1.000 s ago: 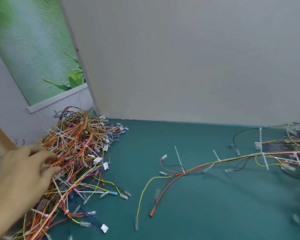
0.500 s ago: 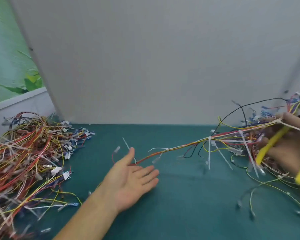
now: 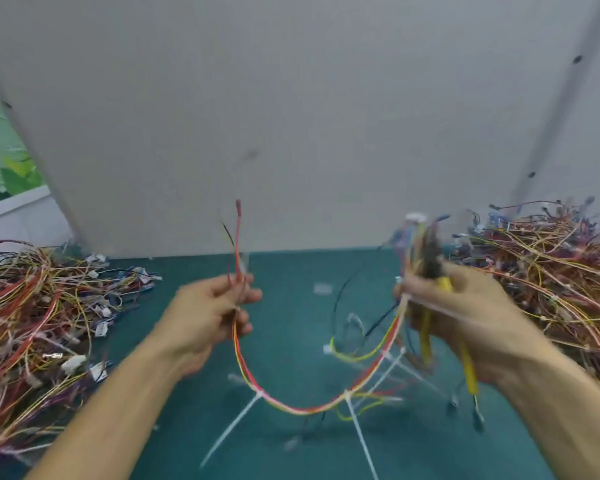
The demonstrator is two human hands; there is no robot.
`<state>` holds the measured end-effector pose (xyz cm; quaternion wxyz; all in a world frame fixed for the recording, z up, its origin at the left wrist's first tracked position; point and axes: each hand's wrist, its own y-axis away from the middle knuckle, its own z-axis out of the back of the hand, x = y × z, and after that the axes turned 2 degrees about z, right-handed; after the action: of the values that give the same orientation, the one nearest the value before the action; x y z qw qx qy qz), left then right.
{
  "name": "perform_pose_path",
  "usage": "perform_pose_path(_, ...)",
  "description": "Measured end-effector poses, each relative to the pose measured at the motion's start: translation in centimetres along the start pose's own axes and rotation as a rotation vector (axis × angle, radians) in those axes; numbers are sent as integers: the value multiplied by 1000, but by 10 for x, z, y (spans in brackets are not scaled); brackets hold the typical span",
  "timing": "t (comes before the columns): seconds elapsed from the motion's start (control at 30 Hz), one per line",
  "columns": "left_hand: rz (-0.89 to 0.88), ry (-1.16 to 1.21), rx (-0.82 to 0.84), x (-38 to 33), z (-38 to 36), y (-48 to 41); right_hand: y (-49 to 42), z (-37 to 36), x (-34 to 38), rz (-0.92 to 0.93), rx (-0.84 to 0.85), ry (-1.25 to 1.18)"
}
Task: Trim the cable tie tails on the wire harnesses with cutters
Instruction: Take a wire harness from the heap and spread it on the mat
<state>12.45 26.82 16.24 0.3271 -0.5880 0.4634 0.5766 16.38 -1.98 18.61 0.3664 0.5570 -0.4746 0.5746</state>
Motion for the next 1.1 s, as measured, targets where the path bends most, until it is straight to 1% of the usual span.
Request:
perform_pose_path(0.03,49,-24,-21,15,2,2,2,-14,1,-90,-16,61)
perform_pose_path(0.07,90,-39,-44,28,4,4,5,-20,-7,-143,-2,126)
perform_pose_path(0.1,122,-44,-58,38,7,5,2,-24,-24,-172,-29,165)
perform_pose_path(0.2,148,-32,-79,54,13,6,-8,-21,-38,-233,-128,154)
perform_pose_path(0.27,158,2,-74,55,16,3,-9,-23,-45,-260,-139,132)
perform_pose_path(0.33,200,72,-31,52,21,-1,-14,-20,-50,-308,-189,53)
perform_pose_path(0.4,229,206,32,51,29,-3,-19,-16,-52,-364,-258,-38)
perform_pose_path(0.47,221,316,96,52,36,-5,-22,-12,-55,-400,-317,-127)
perform_pose_path(0.53,187,341,96,54,39,-8,-26,-9,-57,-392,-382,-174)
perform_pose_path(0.63,140,364,-65,58,36,-15,-30,-5,-58,-341,-484,-199)
perform_pose_path(0.7,106,404,-179,59,37,-20,-32,-1,-58,-306,-523,-214)
perform_pose_path(0.8,89,448,-267,59,41,-24,-34,5,-58,-276,-560,-232)
perform_pose_path(0.9,81,444,-286,59,41,-26,-34,5,-59,-271,-569,-232)
perform_pose_path(1.1,94,466,-215,56,40,-27,-36,7,-59,-268,-591,-244)
